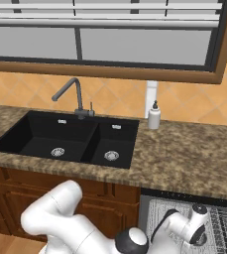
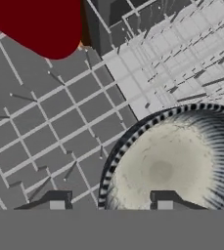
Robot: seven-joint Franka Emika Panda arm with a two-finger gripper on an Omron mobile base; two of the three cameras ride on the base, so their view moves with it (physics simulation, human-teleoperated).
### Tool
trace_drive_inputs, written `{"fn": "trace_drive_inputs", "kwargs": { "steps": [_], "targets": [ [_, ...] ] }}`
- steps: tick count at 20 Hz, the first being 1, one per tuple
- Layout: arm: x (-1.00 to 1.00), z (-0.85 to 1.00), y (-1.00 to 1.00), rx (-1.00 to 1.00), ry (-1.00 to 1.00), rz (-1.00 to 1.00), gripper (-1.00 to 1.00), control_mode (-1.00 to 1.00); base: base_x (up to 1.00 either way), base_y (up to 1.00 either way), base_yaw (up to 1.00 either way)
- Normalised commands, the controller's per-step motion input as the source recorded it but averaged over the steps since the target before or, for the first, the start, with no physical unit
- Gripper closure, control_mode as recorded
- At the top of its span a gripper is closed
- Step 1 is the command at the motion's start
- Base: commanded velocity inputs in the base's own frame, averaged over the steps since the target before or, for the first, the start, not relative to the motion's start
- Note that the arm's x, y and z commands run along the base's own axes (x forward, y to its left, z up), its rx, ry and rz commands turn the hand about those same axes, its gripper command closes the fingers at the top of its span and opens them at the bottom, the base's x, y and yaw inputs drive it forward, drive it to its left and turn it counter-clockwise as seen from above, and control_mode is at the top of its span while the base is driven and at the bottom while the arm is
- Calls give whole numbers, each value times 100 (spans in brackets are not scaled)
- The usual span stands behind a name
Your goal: Pick up the cup and bowl from the counter, place them in the dishwasher, and close the dishwasher door.
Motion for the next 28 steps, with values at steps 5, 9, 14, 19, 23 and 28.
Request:
{"fn": "trace_drive_inputs", "kwargs": {
  "steps": [5, 9, 14, 19, 23, 28],
  "targets": [
    [-23, 23, 0, 0, -21, 0, -100, -100, 0, 0, 0],
    [-23, 59, 0, 0, -31, 0, -100, -100, 0, 0, 0],
    [-14, 13, 3, -3, -11, 0, -100, -100, 0, 0, 0],
    [-27, 32, 7, 0, -31, 0, -100, -100, 0, 0, 0],
    [-27, 29, 0, 0, -31, 0, -100, -100, 0, 0, 0],
    [-3, 28, 0, 1, -15, 0, -100, -100, 0, 0, 0]
  ]
}}
